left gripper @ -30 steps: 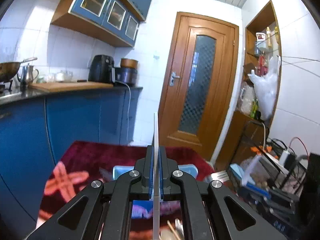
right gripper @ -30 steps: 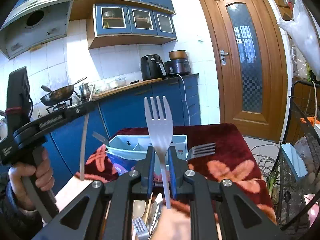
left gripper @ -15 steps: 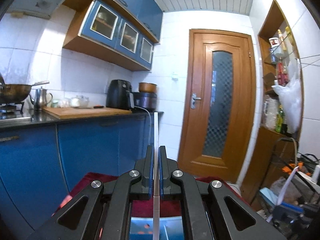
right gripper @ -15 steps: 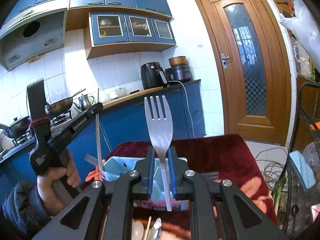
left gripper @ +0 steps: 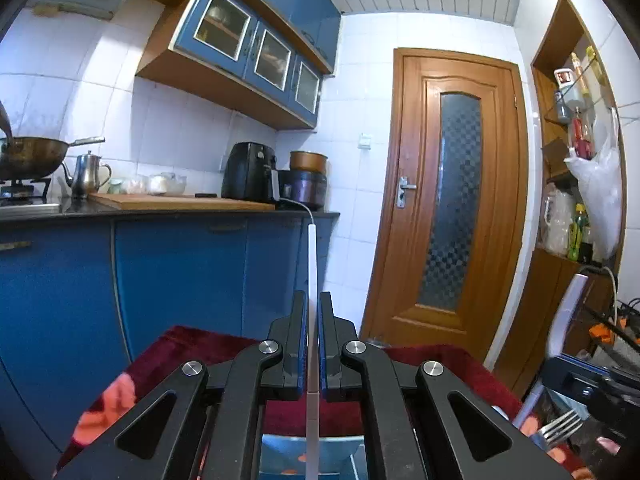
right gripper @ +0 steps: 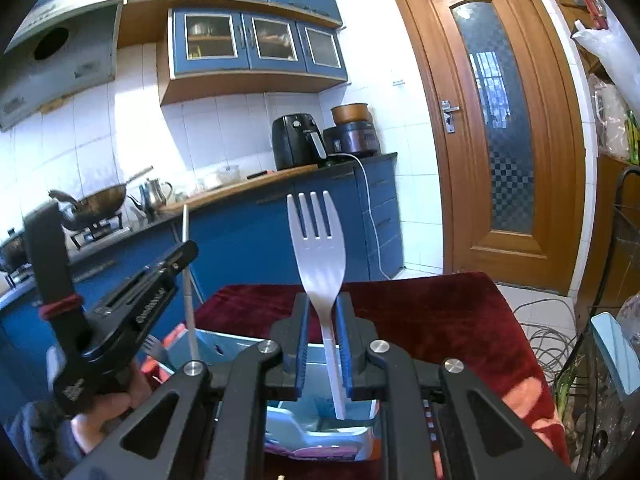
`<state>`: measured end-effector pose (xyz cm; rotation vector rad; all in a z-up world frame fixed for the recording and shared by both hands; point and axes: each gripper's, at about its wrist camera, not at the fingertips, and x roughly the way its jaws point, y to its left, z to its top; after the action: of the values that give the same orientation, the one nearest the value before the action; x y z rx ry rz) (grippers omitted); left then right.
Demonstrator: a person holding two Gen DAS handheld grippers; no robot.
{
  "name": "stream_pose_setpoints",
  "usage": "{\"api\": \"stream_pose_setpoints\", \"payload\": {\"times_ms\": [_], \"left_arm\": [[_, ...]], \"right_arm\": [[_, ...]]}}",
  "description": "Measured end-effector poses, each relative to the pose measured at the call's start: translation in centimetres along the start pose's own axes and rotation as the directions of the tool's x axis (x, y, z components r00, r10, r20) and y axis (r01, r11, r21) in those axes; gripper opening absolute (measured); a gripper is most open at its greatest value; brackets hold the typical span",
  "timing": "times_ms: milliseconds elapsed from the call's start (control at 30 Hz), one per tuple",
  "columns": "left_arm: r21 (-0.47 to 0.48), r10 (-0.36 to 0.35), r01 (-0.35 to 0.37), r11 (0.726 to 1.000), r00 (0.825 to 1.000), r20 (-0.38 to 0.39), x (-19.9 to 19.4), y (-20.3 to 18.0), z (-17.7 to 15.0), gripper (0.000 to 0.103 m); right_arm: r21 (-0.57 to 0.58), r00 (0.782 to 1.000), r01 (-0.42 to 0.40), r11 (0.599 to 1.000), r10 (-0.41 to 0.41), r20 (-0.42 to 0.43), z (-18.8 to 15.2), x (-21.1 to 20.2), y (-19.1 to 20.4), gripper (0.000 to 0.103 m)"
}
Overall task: Organize utensils
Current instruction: 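Lift the chopstick and plastic fork and carry both over the caddy, then lower the chopstick and plastic fork into the caddy and open both tools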
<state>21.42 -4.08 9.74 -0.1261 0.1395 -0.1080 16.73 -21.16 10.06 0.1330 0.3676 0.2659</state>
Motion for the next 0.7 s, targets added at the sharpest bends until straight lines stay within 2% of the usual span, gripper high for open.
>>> {"api": "stream_pose_setpoints", "payload": {"times_ms": [133, 267, 433, 633, 700], "left_arm": [[0.029, 0.010, -0.009, 1.000, 1.000, -0.021, 0.2, 0.2, -0.6, 0.005], [0.006, -0.001, 0.001, 1.000, 0.998, -0.057, 0.2, 1.0, -0.9, 0.005], [-0.015, -0.007, 0.006, 1.000, 0.997, -0.074, -0.6, 1.9, -0.7, 0.027], [-0.006, -0.036, 0.035, 0.999, 0.996, -0.080, -2.1, 1.8, 0.1, 0.041], [-0.004, -0.052, 0.052, 0.999, 0.995, -0.087, -2.5, 1.7, 0.3, 0.041]], "right_arm": [[0.011, 0.998, -0.014, 1.000, 0.015, -0.054, -1.0, 1.5, -0.3, 0.015], [0.061, 0.993, -0.042, 0.997, 0.048, -0.105, -1.9, 2.1, -0.6, 0.016], [0.071, 0.995, -0.048, 0.996, 0.054, -0.084, -1.8, 0.9, -0.5, 0.020], [0.065, 0.998, -0.032, 0.997, 0.036, -0.061, -1.2, -1.0, -0.1, 0.020], [0.064, 0.998, -0.013, 0.998, 0.016, -0.054, -1.0, -2.0, -0.1, 0.020]]}}
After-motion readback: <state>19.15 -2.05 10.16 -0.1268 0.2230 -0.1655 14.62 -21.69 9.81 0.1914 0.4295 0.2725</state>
